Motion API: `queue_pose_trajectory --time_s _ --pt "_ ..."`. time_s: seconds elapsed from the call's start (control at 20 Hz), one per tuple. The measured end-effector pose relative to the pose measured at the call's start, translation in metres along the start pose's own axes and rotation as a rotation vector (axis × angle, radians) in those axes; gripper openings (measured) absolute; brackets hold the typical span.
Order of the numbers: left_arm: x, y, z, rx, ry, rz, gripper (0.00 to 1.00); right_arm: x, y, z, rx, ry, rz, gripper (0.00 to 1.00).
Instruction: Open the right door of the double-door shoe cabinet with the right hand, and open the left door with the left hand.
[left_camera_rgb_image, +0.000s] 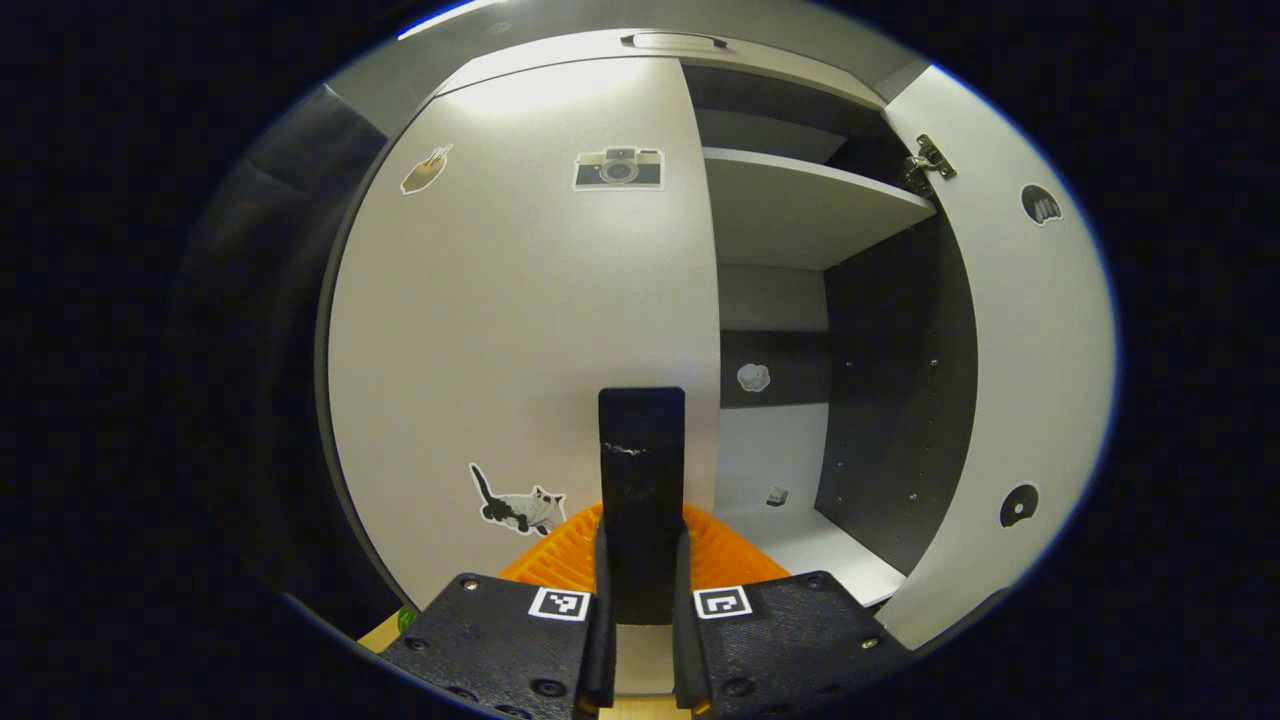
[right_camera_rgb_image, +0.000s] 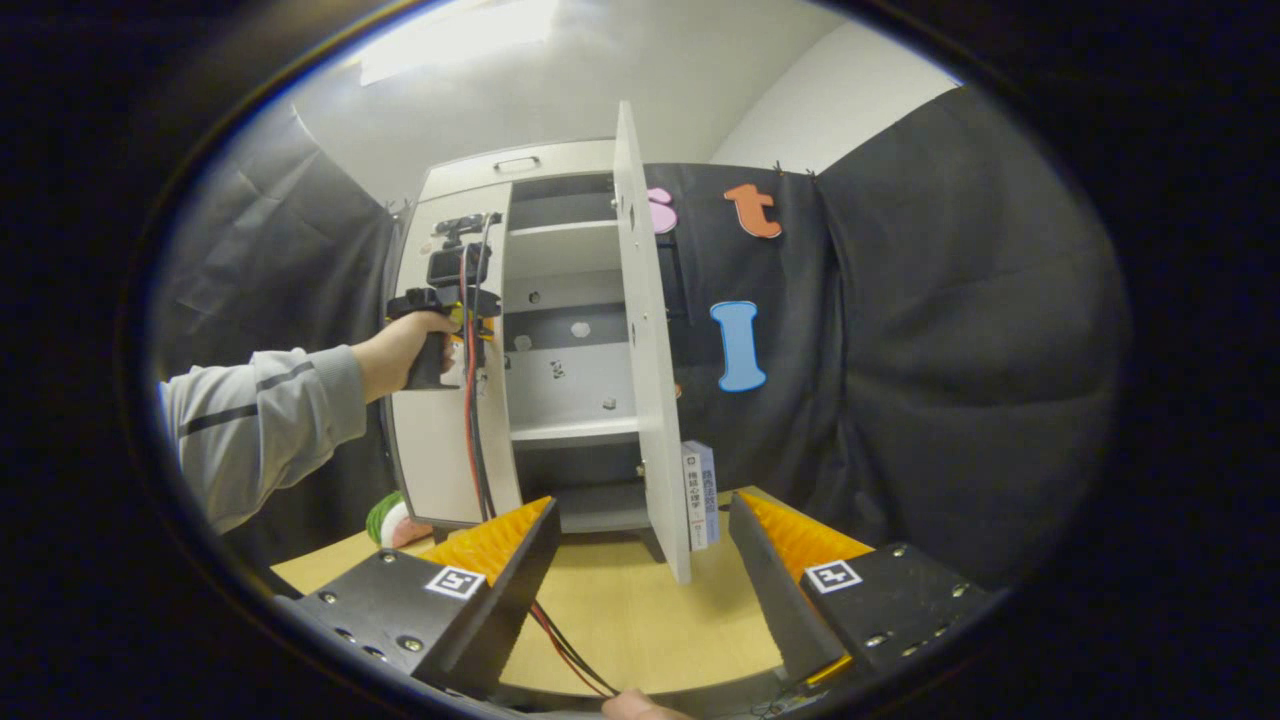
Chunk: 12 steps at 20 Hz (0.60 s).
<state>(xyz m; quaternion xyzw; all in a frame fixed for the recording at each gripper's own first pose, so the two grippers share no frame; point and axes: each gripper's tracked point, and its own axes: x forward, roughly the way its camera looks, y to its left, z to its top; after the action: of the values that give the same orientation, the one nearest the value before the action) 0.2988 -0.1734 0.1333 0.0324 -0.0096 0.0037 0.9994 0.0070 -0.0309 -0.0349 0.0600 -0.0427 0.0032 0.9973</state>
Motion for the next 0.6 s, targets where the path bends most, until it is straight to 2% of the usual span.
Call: queue_pose_trajectory --time_s 0.05,0.25,0.55,0.6 --pt "-0.001 -0.001 -0.001 -0.011 0.003 -0.009 0.24 0.001 -0.003 0.001 0.001 -0.003 -0.007 1.0" --pt "-0.014 0.001 -0.002 -0.012 0.012 -0.027 0.23 0.0 0.0 0.001 0.007 0.004 0.019 0.98" --pt "-0.06 0.01 -0.002 -0.023 0.013 -0.112 0.23 0.002 -0.007 0.003 0.014 0.003 0.022 1.0" --pt "-0.066 0.014 -0.002 -0.015 0.016 -0.121 0.22 0.002 -0.007 0.002 0.017 0.006 0.025 0.97"
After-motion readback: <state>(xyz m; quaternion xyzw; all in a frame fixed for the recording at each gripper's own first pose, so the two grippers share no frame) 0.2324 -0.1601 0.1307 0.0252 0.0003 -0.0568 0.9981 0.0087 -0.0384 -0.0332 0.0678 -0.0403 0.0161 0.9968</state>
